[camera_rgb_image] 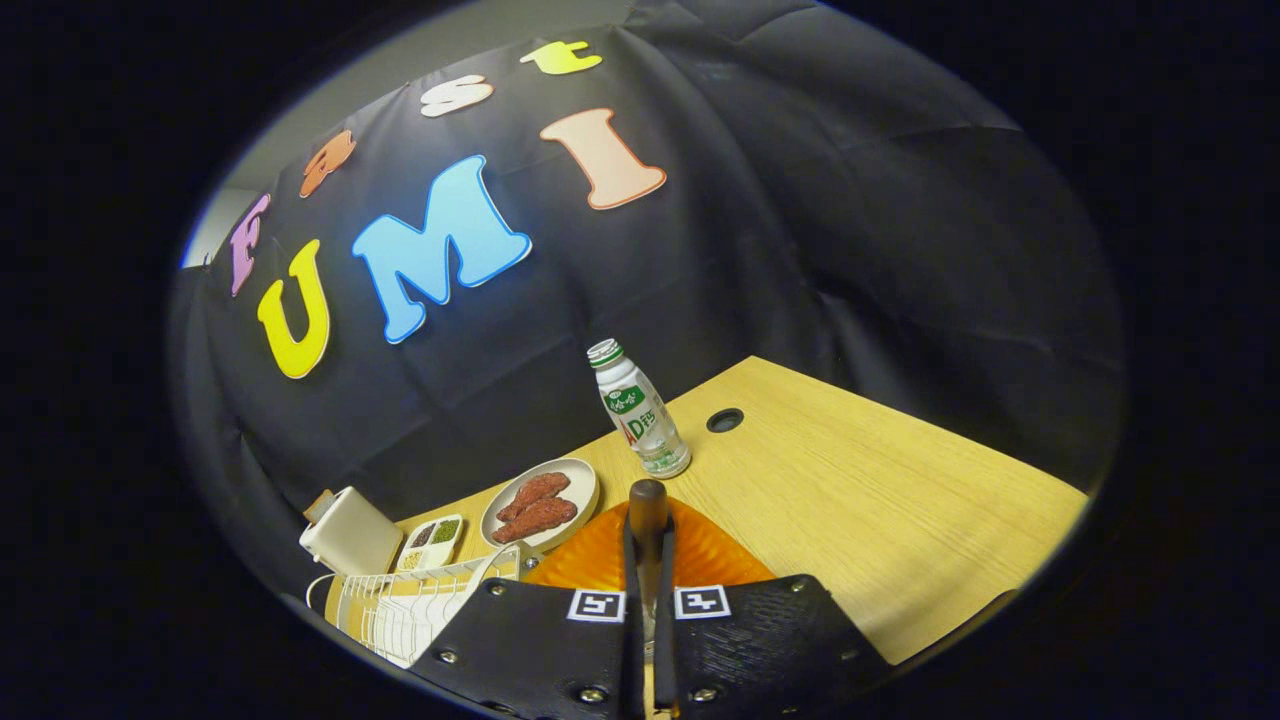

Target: Take the plate from the dish rack, then take the spoon from the basket and place it into the plate.

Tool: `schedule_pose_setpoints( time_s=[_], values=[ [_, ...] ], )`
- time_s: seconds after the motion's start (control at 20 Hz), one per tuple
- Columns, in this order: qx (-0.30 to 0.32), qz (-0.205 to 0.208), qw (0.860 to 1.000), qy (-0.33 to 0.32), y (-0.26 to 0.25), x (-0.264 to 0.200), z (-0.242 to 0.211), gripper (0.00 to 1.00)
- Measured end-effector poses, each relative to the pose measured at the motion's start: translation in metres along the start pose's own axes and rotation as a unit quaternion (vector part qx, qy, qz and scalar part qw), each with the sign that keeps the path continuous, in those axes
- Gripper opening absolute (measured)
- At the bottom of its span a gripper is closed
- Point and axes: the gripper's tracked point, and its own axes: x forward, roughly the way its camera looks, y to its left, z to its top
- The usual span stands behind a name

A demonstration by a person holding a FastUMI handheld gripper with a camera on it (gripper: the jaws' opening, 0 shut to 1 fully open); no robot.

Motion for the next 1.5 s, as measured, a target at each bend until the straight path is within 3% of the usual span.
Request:
schedule_pose_setpoints(
  time_s=[0.35,0.7,1.1,1.5],
  values=[
    [-0.035,0.026,0.998,-0.046,0.023,-0.026,0.065,0.04],
    [-0.098,0.099,0.988,-0.068,0.088,-0.08,0.089,0.04],
    [-0.143,0.198,0.969,-0.029,0.163,-0.153,0.035,0.04],
    [-0.208,0.269,0.94,0.041,0.201,-0.201,-0.068,0.04]
  ],
)
